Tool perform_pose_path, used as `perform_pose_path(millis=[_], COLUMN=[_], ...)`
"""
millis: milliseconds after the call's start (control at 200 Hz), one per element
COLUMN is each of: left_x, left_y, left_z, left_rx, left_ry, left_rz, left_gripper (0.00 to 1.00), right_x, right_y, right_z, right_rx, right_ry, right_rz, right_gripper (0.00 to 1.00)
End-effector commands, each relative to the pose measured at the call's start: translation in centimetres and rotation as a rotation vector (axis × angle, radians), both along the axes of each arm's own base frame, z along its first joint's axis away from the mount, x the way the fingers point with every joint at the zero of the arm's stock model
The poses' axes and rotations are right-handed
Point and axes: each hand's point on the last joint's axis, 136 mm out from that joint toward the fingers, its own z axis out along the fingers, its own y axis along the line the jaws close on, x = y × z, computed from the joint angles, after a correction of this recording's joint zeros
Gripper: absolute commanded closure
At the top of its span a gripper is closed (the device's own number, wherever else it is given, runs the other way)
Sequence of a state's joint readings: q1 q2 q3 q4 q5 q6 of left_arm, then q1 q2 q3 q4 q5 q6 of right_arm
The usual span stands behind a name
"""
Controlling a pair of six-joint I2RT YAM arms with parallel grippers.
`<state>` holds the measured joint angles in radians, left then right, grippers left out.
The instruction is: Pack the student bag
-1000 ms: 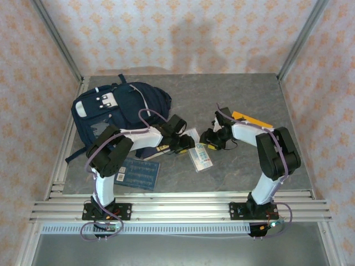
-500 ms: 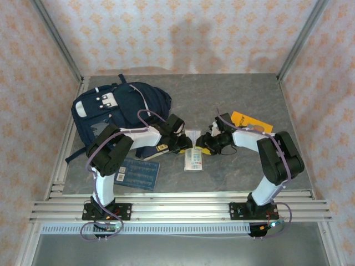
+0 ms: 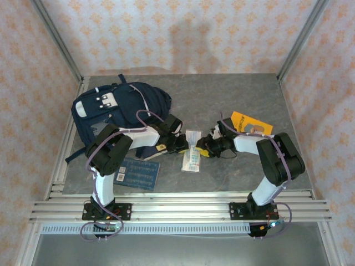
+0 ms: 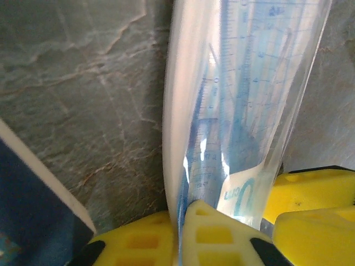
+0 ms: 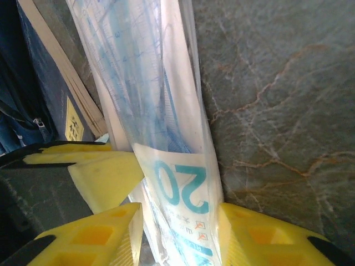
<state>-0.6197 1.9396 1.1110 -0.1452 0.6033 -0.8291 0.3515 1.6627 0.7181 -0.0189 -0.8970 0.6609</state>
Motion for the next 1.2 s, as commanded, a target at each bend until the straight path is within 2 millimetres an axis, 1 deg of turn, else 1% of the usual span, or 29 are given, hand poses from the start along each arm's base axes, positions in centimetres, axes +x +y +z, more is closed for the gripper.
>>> perform_pose_path(millis=[0, 180, 320, 355, 360, 370, 420, 505, 600, 640, 705, 760, 876, 906, 976, 1026, 1036, 1076, 1196], left_x=[-1.3, -1.0, -1.1, -1.2, -1.1, -1.1, -1.1, -1.2, -1.3, -1.4, -1.7, -2.0, -3.2, -3.6, -4.5, -5.0, -5.1, -5.3, -5.9], left_y=[-1.1, -1.8, -1.4, -1.2, -1.2, -1.2, -1.0, -0.6, -0.3, -0.2, 0.0, 0.1, -0.3, -0.4, -0.6, -0.6, -0.6, -0.5, -0.2], left_z=[-1.5, -0.3, 1.1, 1.0, 1.7, 2.2, 3.2, 4.8, 7.0, 7.9, 9.5, 10.9, 14.4, 15.3, 17.6, 19.1, 19.4, 20.4, 22.4], left_rx=[-0.014, -0.062, -0.053, -0.042, -0.049, -0.054, -0.051, -0.046, -0.048, -0.051, -0.070, -0.093, -0.189, -0.219, -0.287, -0.336, -0.346, -0.377, -0.463], left_ry=[0.023, 0.004, -0.022, -0.021, -0.033, -0.043, -0.064, -0.100, -0.148, -0.169, -0.200, -0.228, -0.290, -0.306, -0.345, -0.371, -0.373, -0.386, -0.385], left_rz=[-0.041, -0.047, -0.068, -0.075, -0.077, -0.079, -0.095, -0.124, -0.161, -0.179, -0.213, -0.245, -0.340, -0.364, -0.409, -0.426, -0.429, -0.437, -0.438], left_gripper=[1.00, 1.00, 1.00, 1.00, 1.00, 1.00, 1.00, 1.00, 1.00, 1.00, 1.00, 1.00, 1.00, 1.00, 1.00, 1.00, 1.00, 1.00, 1.00], right_x=[0.4, -0.2, -0.4, -0.3, -0.3, -0.2, -0.1, 0.2, 0.6, 0.7, 0.8, 0.7, 0.3, 0.2, 0.2, 0.1, -0.1, -0.4, -0.8], right_y=[0.9, -0.1, -1.6, -2.1, -2.2, -2.3, -3.1, -3.8, -4.4, -4.6, -4.6, -4.5, -4.5, -4.5, -4.2, -3.5, -3.4, -2.4, -0.3], right_z=[0.9, -0.4, -1.0, -0.9, -0.8, -0.7, -0.1, 1.7, 4.4, 5.6, 7.5, 8.9, 11.1, 11.6, 13.3, 14.0, 14.8, 16.1, 18.5], right_rx=[0.034, -0.035, -0.141, -0.180, -0.184, -0.194, -0.242, -0.288, -0.302, -0.302, -0.284, -0.261, -0.228, -0.218, -0.151, -0.096, -0.075, 0.008, 0.220], right_ry=[-0.039, -0.018, -0.016, -0.023, -0.026, -0.031, -0.051, -0.097, -0.166, -0.198, -0.249, -0.280, -0.325, -0.338, -0.367, -0.370, -0.392, -0.415, -0.459], right_rz=[0.029, 0.030, 0.025, 0.024, 0.024, 0.022, 0.016, 0.006, -0.021, -0.034, -0.048, -0.050, -0.034, -0.038, -0.047, -0.037, -0.034, -0.015, 0.013], right_gripper=[0.64, 0.67, 0.69, 0.67, 0.67, 0.66, 0.59, 0.46, 0.30, 0.25, 0.21, 0.15, 0.13, 0.10, 0.10, 0.10, 0.10, 0.10, 0.10])
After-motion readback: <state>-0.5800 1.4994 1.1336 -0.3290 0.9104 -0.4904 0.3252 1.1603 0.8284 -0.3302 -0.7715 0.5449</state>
